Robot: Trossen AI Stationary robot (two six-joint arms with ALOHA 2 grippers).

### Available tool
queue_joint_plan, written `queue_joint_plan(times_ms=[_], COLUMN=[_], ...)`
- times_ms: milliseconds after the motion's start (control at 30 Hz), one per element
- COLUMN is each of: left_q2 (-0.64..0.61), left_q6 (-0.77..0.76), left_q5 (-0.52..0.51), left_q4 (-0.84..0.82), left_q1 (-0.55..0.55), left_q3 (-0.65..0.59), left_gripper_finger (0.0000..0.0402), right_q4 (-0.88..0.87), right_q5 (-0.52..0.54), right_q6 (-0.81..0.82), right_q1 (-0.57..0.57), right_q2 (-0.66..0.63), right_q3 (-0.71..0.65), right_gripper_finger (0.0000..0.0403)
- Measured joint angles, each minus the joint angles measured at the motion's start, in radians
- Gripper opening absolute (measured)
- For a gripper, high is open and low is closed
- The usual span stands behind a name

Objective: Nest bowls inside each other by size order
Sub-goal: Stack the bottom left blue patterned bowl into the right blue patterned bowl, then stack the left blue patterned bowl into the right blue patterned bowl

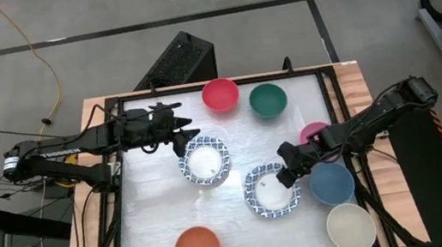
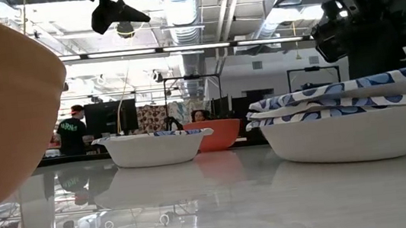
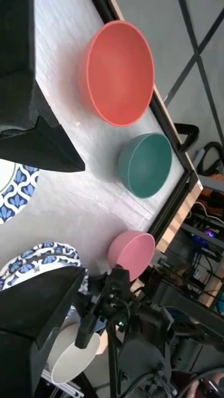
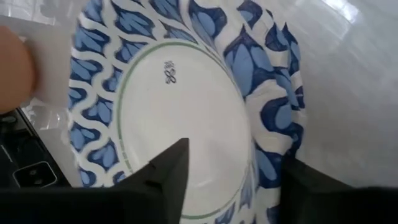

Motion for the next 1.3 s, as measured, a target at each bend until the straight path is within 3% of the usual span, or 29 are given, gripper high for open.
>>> queue_joint_plan(times_ms=[200, 633, 900, 1067, 1300], left_q2=[0.0, 0.0, 0.016, 0.073, 0.21], left_q6=[0.0, 0.025, 0.036, 0.035, 0.022], left_q5=[0.001, 0.007, -0.01, -0.054, -0.032], left_q4=[-0.051, -0.109, -0.284, -0.338, -0.372], left_q1=[0.0, 0.0, 0.0, 0.0, 0.034], left_q3=[0.0, 0.0, 0.0, 0.0, 0.0], left_gripper_finger=[0.0249, 0.0249, 0.0249, 0.0249, 0.0249], right_q4=[-0.024, -0.276, -0.485, -0.496, -0.494], right_q5=[0.023, 0.047, 0.103, 0.108, 0.115], right_q6=[-0.018, -0.092, -0.139, -0.147, -0.143], right_q1=[-0.002, -0.002, -0.002, -0.002, -0.003], right_q2=[0.0, 0.0, 0.0, 0.0, 0.0], right_q3=[0.038, 0.162, 0.257, 0.264, 0.264], right_gripper_finger=[0.0231, 0.0228, 0.0228, 0.0227, 0.0227])
